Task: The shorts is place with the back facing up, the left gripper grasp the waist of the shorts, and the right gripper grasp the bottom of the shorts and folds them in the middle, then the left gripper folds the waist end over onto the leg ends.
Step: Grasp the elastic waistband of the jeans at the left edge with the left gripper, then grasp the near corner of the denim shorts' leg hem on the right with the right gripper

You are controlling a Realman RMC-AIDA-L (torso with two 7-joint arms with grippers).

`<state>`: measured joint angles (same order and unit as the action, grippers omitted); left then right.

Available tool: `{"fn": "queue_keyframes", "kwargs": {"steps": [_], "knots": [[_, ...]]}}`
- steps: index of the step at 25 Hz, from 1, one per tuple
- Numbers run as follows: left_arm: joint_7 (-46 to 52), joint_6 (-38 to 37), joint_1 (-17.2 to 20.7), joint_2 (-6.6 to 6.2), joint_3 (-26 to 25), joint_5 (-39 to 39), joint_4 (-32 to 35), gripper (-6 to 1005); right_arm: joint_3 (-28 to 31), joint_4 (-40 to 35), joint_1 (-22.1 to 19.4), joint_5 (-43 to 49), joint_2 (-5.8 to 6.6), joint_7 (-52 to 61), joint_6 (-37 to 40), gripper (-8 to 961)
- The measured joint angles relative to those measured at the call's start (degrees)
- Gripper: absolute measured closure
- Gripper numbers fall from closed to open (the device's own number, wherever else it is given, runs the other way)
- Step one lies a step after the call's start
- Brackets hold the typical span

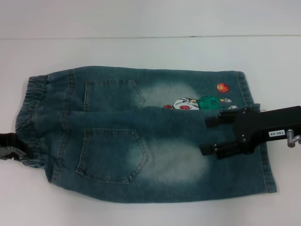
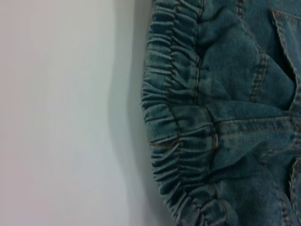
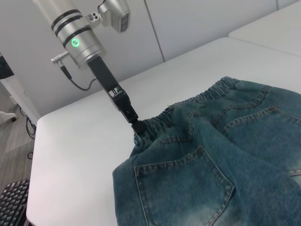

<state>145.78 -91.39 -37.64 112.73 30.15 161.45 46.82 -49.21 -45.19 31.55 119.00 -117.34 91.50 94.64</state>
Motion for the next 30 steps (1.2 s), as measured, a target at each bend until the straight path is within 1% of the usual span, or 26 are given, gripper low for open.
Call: {"fn": "queue_keyframes", "kwargs": {"steps": [8,11,14,16,19,20,22,25,30], "knots": [[-0.4,0.1,-0.1,-0.01,0.8,0.1,-0.1,907,0.1,0.0,0.0,0.0,0.0,0.1,-0.2,8],[-0.6,0.2,-0.1,-0.02,1.4,0.1,-0.1,914,0.1,0.0,0.1,-0.1,0.07,0.2,-0.2,7],[-0.7,0.0,-0.3,-0.04,1.5,0.0,0.0,920,0.2,-0.1,0.4,-0.4,0.47,1.3,-0.2,7],[-0.7,-0.3,-0.6,-0.14,1.5,0.0,0.1,922,0.3,-0.1,1.0,-0.3,1.13,3.9,0.2,7],[-0.7,-0.8,-1.2,-0.5,1.4,0.0,0.3,926,0.2,-0.2,2.5,1.3,2.58,8.7,1.7,8],[-0.7,-1.0,-1.4,-0.62,1.3,0.0,0.3,927,0.3,-0.6,3.1,2.8,3.11,10.0,3.0,8],[-0.7,-1.1,-1.9,-0.86,1.2,0.0,0.4,929,0.9,-2.6,4.1,6.9,3.77,11.8,5.9,8],[-0.6,-1.1,-2.6,-1.08,1.1,0.0,0.7,931,2.7,-6.0,5.0,13.7,3.9,12.8,10.1,8],[-0.4,-0.9,-3.5,-1.19,1.0,0.0,1.1,932,5.3,-7.0,6.5,23.1,4.09,12.9,14.3,8]]}}
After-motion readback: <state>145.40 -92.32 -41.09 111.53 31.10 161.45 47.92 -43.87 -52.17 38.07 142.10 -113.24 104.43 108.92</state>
